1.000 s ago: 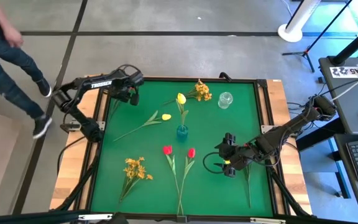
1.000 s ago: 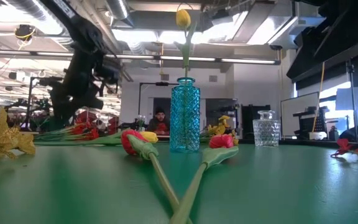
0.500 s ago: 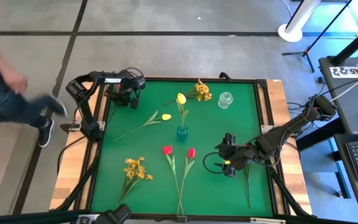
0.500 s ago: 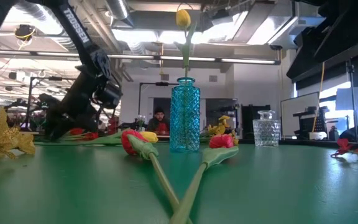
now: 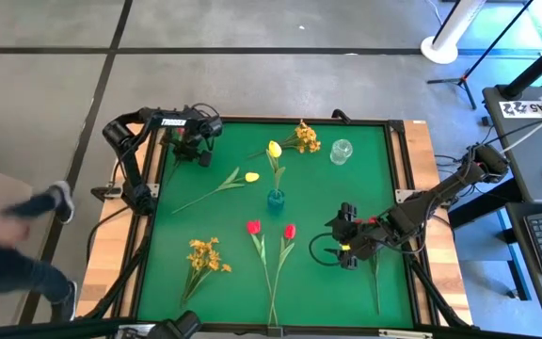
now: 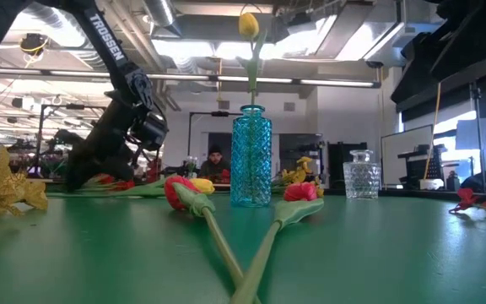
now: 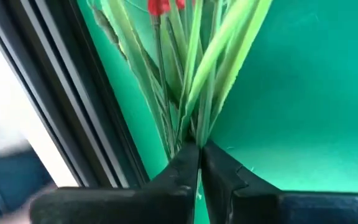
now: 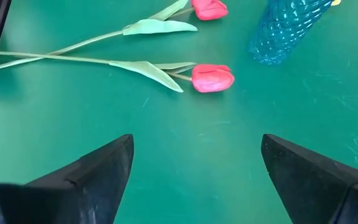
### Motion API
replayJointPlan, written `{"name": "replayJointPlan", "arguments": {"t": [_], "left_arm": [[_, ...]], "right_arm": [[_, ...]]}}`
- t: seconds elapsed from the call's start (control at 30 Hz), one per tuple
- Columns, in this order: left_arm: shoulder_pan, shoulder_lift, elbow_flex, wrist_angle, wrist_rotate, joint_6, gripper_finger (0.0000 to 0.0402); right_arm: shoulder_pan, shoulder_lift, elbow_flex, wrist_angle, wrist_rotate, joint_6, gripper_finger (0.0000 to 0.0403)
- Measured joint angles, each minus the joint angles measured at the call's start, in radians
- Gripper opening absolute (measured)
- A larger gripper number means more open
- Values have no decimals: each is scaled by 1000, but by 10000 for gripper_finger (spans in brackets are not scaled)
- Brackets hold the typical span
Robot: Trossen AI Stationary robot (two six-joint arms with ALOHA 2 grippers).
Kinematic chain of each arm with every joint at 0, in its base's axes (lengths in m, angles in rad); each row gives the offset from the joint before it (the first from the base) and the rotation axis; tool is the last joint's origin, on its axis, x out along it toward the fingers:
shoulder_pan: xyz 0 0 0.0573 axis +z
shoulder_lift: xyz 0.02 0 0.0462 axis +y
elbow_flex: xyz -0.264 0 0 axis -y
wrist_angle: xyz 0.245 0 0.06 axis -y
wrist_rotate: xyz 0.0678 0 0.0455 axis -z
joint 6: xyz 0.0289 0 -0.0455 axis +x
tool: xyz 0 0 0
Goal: Sort flowers into vase by color
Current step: Put the red flower into the transparent vase
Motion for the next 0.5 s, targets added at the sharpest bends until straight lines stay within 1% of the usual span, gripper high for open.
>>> {"name": "replayJointPlan", "arguments": {"t": [0.1,0.17,0.33,0.43,0.5], "left_arm": [[-15,-18,10,-29,-1,21,4],[-31,-58,37,-79,-14,17,3],[-75,-221,125,-105,-6,4,2],[-103,-344,186,-76,36,-4,1],[-127,-423,219,-20,72,-9,1]], "right_arm": [[0,0,0,0,0,2,351],[0,0,0,2,-1,9,351],[0,0,0,20,0,2,351],[0,0,0,22,18,-6,351],[0,0,0,39,27,-23,351]]}}
